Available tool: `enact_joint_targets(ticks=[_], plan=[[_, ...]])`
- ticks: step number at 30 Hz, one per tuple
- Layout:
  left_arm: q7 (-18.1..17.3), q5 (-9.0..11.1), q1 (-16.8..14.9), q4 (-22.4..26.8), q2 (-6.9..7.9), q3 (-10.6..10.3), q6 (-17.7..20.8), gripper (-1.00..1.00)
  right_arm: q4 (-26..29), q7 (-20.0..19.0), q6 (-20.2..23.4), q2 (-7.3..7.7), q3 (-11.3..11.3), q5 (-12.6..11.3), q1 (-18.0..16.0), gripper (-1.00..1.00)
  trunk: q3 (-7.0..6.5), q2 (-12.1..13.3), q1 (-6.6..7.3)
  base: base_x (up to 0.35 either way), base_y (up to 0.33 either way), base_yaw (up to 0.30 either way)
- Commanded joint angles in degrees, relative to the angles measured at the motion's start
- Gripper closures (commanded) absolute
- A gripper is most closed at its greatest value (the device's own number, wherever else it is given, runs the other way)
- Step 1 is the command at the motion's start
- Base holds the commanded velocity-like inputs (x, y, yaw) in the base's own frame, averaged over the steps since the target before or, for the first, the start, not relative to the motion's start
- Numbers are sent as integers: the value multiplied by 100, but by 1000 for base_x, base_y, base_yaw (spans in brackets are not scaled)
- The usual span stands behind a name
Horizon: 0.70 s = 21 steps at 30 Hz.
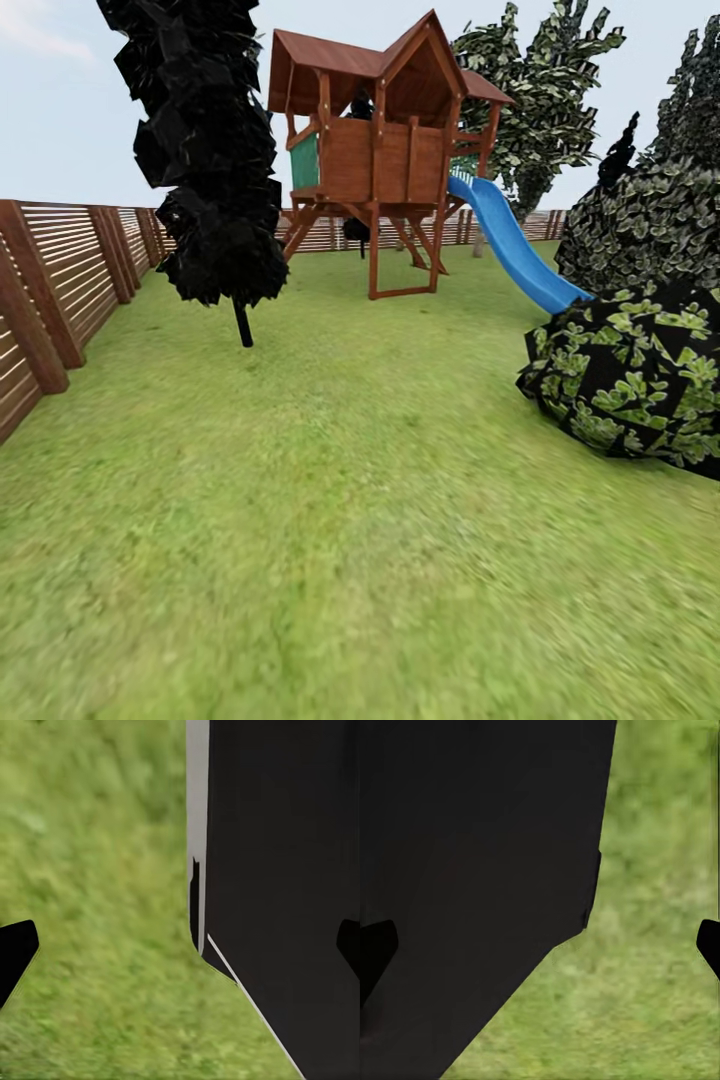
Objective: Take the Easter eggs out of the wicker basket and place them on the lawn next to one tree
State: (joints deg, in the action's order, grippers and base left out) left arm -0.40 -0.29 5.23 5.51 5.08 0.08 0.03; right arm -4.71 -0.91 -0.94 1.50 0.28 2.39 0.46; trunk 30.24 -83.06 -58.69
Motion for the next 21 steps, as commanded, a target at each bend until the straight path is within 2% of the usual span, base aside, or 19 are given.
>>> enact_joint_targets(ticks=[1, 21], plan=[[-4, -3, 4, 12, 1, 1, -1, -100, -4, -8, -9, 1, 0, 24, -2, -100, 3, -1, -4, 334, 0, -25], [-4, 1, 4, 12, 2, 1, -3, -100, -2, 3, -1, 20, -1, 20, -2, -100, 3, -1, -4, 334, 0, -2]])
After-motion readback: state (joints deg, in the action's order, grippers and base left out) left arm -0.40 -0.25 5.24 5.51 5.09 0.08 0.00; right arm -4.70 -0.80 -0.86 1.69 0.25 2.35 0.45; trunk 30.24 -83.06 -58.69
